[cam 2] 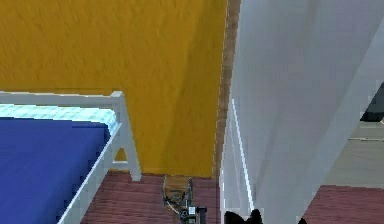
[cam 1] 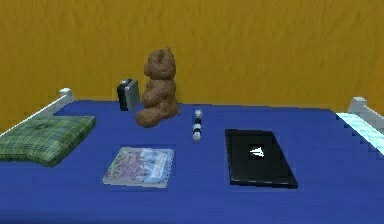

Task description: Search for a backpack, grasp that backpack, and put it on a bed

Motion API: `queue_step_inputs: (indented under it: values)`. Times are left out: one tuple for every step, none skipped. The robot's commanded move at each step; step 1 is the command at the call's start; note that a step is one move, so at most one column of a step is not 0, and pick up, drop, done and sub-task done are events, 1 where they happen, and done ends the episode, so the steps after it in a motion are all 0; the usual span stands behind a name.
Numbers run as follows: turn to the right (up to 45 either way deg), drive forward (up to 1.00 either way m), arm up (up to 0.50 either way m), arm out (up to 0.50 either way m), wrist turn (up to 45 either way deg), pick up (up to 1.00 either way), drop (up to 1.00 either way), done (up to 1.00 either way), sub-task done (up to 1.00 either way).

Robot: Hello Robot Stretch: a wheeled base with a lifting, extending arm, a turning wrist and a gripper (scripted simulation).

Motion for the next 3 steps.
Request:
queue_step_inputs:
  values:
    - [0.0, 0.0, -0.3, 0.0, 0.0, 0.0, 0.0, 0.0, 0.0]
    - [0.0, 0.0, 0.0, 0.0, 0.0, 1.0, 0.0, 0.0, 0.0]
    - [0.0, 0.0, 0.1, 0.0, 0.0, 0.0, 0.0, 0.0, 0.0]
